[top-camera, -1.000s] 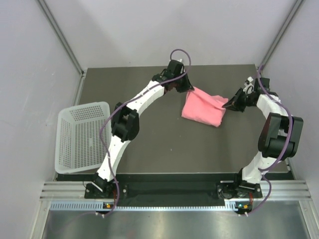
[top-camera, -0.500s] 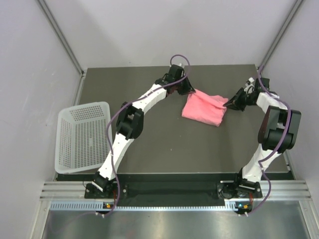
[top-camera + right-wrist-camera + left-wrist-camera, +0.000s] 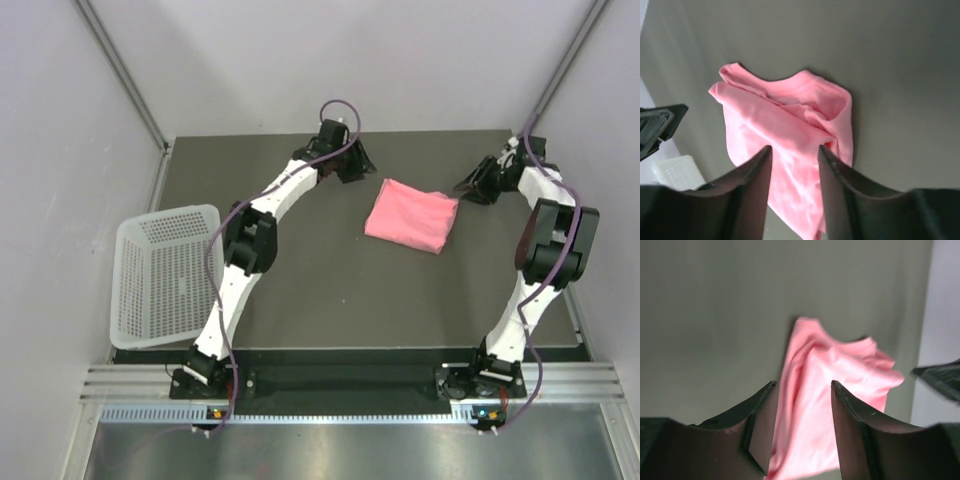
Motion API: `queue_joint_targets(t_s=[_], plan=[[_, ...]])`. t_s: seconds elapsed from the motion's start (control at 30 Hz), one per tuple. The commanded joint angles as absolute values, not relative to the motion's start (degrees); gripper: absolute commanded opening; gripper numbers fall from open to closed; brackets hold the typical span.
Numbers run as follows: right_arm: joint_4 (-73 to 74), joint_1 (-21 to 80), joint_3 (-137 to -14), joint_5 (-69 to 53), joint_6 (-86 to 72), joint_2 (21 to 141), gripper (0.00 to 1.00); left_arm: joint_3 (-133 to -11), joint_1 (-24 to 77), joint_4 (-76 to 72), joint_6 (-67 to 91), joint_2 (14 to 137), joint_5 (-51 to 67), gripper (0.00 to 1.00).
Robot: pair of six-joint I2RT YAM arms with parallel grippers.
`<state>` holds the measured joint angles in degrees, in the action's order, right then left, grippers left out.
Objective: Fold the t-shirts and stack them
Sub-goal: Fold the tshirt
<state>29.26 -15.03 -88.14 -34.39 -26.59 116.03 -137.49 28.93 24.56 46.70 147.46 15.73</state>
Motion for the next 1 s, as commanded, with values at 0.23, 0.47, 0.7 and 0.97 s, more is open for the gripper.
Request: queue_joint_targets(t_s=[0.23, 0.47, 0.7, 0.97], plan=[[39.3, -13.54, -91.08, -26.18, -18.27, 106.01, 0.49, -116.2, 33.48, 28.22, 39.11, 126.92, 21.52, 0.47], [30.86, -8.01, -77.35, -30.05, -21.88, 103.18, 0.28, -115.14, 35.59, 25.32, 41.31, 129.99, 25.92, 0.43], [25.23, -8.17, -80.67, -33.2, -22.06, 111.52, 0.23, -113.12, 35.95, 20.04, 45.0, 132.63, 29.53, 0.41], [22.85, -10.19, -89.03, -35.33, -24.34, 121.36, 0.2, -110.75, 35.95, 22.15, 43.77, 131.22, 29.71, 0.41]])
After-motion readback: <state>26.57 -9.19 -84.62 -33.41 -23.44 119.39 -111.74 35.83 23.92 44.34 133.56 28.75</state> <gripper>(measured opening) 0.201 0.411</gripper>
